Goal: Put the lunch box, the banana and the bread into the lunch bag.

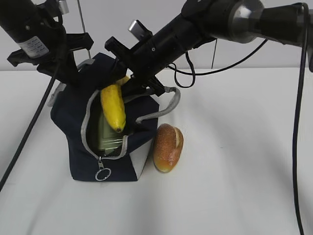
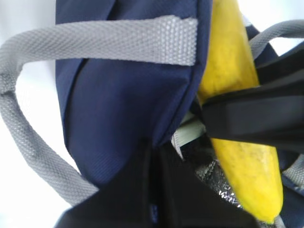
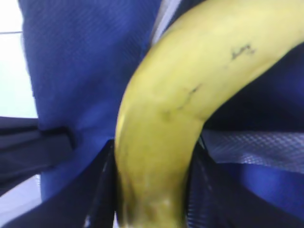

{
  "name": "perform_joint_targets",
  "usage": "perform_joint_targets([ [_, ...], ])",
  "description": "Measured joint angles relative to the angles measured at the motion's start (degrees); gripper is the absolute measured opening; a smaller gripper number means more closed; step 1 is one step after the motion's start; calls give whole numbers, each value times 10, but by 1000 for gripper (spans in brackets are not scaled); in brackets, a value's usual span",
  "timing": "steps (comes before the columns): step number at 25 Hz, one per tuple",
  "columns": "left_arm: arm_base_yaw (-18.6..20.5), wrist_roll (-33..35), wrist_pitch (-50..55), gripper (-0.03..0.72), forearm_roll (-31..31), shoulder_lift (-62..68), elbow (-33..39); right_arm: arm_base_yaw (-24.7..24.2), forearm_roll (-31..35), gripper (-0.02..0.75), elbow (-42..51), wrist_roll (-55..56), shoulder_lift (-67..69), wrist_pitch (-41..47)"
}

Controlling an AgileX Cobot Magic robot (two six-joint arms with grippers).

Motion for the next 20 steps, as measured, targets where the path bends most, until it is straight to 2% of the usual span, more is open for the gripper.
perform_joint_targets([
  [5,0,0,-1,0,-1,0,0,0,44,283,0,-9,3,-13],
  [20,0,0,-3,0,-1,0,0,0,79,284,0,-12,4,-60],
])
